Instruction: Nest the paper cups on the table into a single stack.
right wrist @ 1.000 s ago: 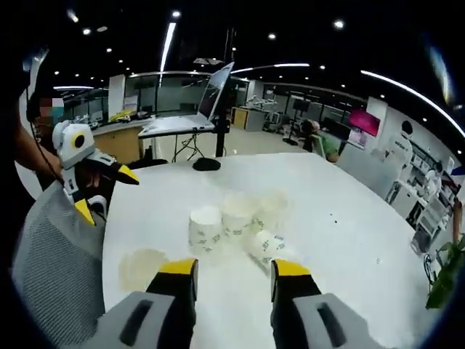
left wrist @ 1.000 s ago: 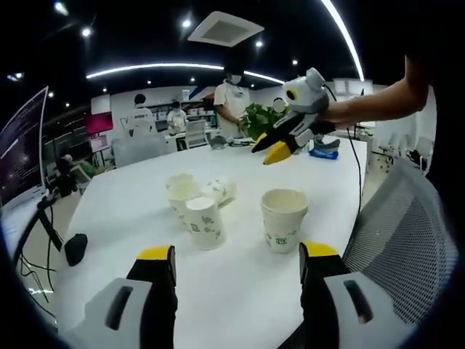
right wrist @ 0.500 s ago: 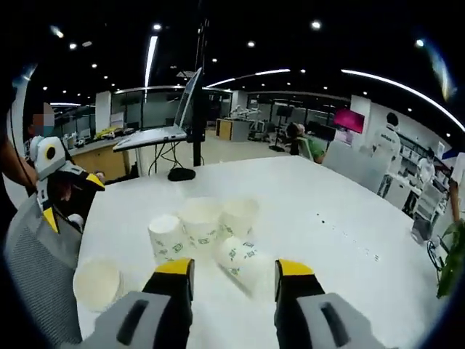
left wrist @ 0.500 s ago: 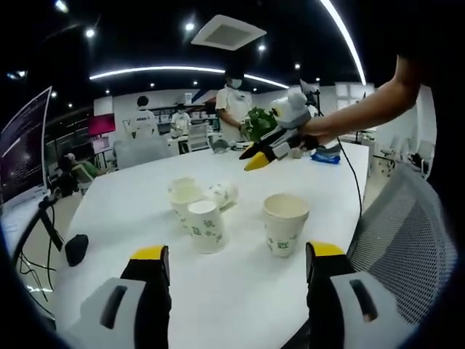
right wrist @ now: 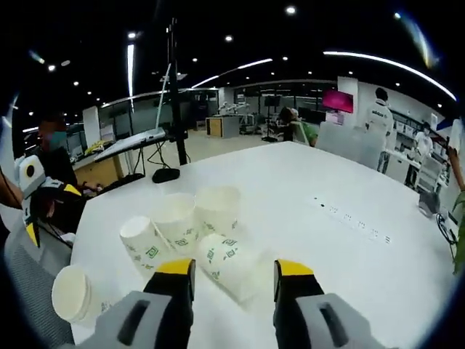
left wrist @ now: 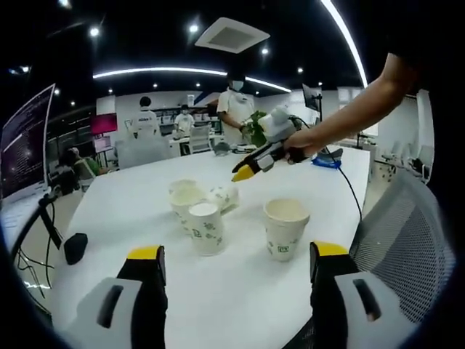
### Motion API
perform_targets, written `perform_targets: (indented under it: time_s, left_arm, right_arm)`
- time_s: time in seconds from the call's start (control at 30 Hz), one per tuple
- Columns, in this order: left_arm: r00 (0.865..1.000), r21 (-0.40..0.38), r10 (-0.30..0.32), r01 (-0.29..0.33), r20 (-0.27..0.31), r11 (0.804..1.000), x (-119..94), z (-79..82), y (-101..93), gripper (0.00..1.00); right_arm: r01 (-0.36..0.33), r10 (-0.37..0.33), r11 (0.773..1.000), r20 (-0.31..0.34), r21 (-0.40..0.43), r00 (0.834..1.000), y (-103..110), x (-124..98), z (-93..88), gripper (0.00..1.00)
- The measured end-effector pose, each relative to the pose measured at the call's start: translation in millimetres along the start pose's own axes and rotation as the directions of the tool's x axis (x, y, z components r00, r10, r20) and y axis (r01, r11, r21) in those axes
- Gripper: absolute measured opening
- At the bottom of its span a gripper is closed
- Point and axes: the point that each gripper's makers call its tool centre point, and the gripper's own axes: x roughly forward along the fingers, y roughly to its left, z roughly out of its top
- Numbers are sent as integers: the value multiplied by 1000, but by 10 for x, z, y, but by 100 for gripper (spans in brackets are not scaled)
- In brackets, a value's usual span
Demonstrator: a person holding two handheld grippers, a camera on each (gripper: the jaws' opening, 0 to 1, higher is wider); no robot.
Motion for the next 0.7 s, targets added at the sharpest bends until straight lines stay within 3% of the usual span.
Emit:
perform_targets:
  time_s: [0.37, 0.47, 0.57, 0.7]
  left_arm:
    - [1000, 7, 7, -8, 19, 1000, 14, 18, 10, 91]
    - [1000, 1, 9, -9, 25, 1000, 16, 20, 17, 93]
    - [1000, 0, 8, -8, 23, 1000, 21, 13, 17, 94]
    - [1000, -5, 0, 0, 17, 1000, 31, -4, 5, 95]
  right_arm:
    - [-15, 15, 999, 2, 44, 1000, -86, 123, -56, 34]
    - [-23, 21, 995, 26, 92, 999, -107, 180, -28, 30]
    - [-45, 41, 974, 26, 222, 999, -51, 201, -43, 18]
    - [-40, 38, 971, 14, 235, 999, -84, 298, -99, 18]
